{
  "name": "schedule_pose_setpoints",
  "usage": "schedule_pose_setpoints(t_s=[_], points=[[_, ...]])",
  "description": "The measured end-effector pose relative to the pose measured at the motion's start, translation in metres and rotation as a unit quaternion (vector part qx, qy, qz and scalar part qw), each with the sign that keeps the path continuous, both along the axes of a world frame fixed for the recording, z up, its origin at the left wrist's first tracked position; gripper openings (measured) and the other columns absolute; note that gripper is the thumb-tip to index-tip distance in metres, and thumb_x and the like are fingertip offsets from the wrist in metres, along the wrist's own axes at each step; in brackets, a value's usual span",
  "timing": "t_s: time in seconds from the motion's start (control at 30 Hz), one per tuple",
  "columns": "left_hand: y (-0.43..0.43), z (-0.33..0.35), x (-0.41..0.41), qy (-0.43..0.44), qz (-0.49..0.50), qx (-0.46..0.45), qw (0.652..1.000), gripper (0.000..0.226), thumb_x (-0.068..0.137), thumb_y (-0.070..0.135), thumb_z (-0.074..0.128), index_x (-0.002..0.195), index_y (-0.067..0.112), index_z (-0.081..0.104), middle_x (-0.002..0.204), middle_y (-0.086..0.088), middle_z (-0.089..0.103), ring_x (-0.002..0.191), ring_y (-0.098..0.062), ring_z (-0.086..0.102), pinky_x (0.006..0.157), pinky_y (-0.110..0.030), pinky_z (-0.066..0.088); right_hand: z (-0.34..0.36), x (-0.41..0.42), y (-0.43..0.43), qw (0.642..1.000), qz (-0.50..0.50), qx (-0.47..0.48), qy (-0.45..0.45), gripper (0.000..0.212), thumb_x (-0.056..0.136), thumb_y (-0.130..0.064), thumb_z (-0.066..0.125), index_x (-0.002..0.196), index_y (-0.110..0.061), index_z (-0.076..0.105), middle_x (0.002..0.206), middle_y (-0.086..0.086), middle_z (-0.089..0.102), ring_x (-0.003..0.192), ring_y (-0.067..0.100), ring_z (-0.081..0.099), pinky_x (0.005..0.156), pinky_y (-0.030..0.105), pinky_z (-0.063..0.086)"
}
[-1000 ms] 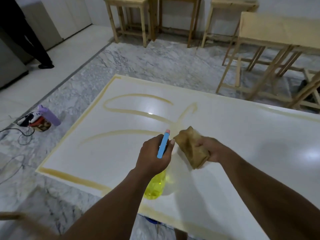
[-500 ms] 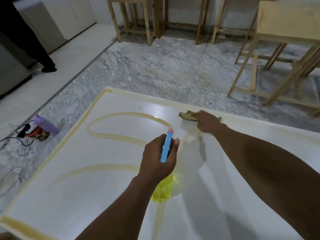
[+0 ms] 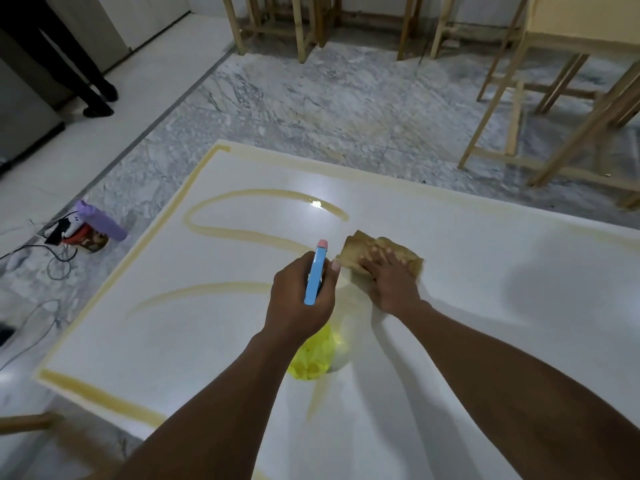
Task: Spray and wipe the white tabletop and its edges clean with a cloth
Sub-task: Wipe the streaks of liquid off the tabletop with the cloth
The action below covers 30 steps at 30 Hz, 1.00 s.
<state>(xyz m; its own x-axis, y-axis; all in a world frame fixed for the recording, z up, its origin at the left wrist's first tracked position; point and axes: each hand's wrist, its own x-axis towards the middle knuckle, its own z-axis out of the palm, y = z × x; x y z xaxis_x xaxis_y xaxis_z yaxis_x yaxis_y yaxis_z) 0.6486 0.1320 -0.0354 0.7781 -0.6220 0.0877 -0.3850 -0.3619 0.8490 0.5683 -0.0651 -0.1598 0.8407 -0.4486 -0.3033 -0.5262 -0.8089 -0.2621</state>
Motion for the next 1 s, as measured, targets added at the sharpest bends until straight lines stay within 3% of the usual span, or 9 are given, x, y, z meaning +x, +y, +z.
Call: schedule_pose_setpoints(t_s=[0.4,0.53,0.6,0.67,0.73,0.77,0.87,0.93,1.0], points=[[0.175,-0.008,-0.065,0.02,0.009,0.014,1.0,0.038,0.098,0.056,0.059,0.078,0.023,0.056,0.067,-0.004,0.061,0.063,-0.032,0.067,0.061,-0.055,0.064,0.0,-0.103,0.233,0.997,-0.02,0.058,-0.052,0.072,0.091,-0.015,0.046,0.157,-0.032,0.022,0.167,0.0,0.007,0.154,0.032,-0.001,0.12,0.055,0.004],[0.224,-0.01,-0.08,0.029,0.018,0.021,0.999,0.043,0.096,0.062,0.057,0.081,0.022,0.057,0.075,-0.005,0.068,0.069,-0.03,0.07,0.061,-0.056,0.064,0.011,-0.127,0.302,0.998,-0.006,0.066,-0.02,0.075,0.082,-0.024,0.016,0.156,-0.032,0.024,0.167,-0.002,0.008,0.154,0.029,-0.001,0.122,0.05,0.001],[0.234,-0.009,-0.083,0.027,0.017,0.026,0.999,0.042,0.096,0.061,0.057,0.08,0.022,0.058,0.067,-0.004,0.062,0.065,-0.031,0.067,0.061,-0.057,0.063,0.022,-0.124,0.302,0.995,-0.029,0.099,-0.002,0.071,0.084,-0.025,0.018,0.154,-0.03,0.033,0.165,0.001,0.022,0.153,0.028,0.015,0.12,0.049,0.015],[0.236,-0.005,-0.084,0.028,0.011,0.021,0.999,0.039,0.097,0.057,0.059,0.078,0.023,0.058,0.062,-0.004,0.056,0.062,-0.033,0.063,0.06,-0.057,0.063,0.039,-0.114,0.284,0.983,-0.093,0.16,-0.019,0.051,0.091,-0.018,0.035,0.138,-0.029,0.052,0.144,0.006,0.055,0.133,0.028,0.049,0.103,0.041,0.043],[0.23,-0.003,-0.082,0.024,0.009,0.013,1.0,0.037,0.098,0.055,0.06,0.078,0.025,0.057,0.064,-0.003,0.058,0.062,-0.032,0.064,0.059,-0.056,0.063,0.059,-0.105,0.257,0.93,-0.209,0.296,-0.065,0.034,0.092,-0.015,0.042,0.114,-0.028,0.065,0.116,0.006,0.068,0.103,0.027,0.064,0.078,0.033,0.052],[0.226,-0.001,-0.082,0.023,0.007,0.009,1.0,0.036,0.098,0.056,0.059,0.078,0.026,0.056,0.068,-0.005,0.063,0.063,-0.031,0.066,0.059,-0.055,0.063,0.066,-0.104,0.242,0.876,-0.271,0.391,-0.081,0.032,0.091,-0.013,0.045,0.11,-0.024,0.067,0.115,0.009,0.069,0.1,0.028,0.065,0.077,0.033,0.053],[0.202,0.003,-0.075,0.027,-0.003,0.004,1.0,0.032,0.099,0.057,0.059,0.084,0.028,0.06,0.081,-0.004,0.071,0.067,-0.028,0.069,0.061,-0.055,0.063,0.08,-0.109,0.196,0.655,-0.393,0.634,-0.118,0.036,0.087,-0.007,0.054,0.122,-0.003,0.063,0.125,0.024,0.065,0.113,0.038,0.064,0.1,0.047,0.05],[0.182,0.006,-0.069,0.035,-0.012,-0.001,0.999,0.033,0.099,0.057,0.059,0.086,0.026,0.061,0.079,-0.001,0.068,0.066,-0.03,0.068,0.061,-0.056,0.063,0.084,-0.108,0.165,0.612,-0.412,0.664,-0.12,0.037,0.087,-0.007,0.057,0.122,-0.002,0.063,0.122,0.024,0.067,0.112,0.04,0.065,0.102,0.051,0.048],[0.157,0.008,-0.06,0.042,-0.012,-0.001,0.999,0.035,0.098,0.056,0.059,0.086,0.023,0.062,0.068,-0.003,0.06,0.064,-0.034,0.064,0.062,-0.056,0.064,0.086,-0.098,0.127,0.64,-0.416,0.637,-0.109,0.038,0.087,-0.006,0.057,0.125,-0.002,0.059,0.121,0.024,0.067,0.112,0.039,0.064,0.099,0.05,0.05]])
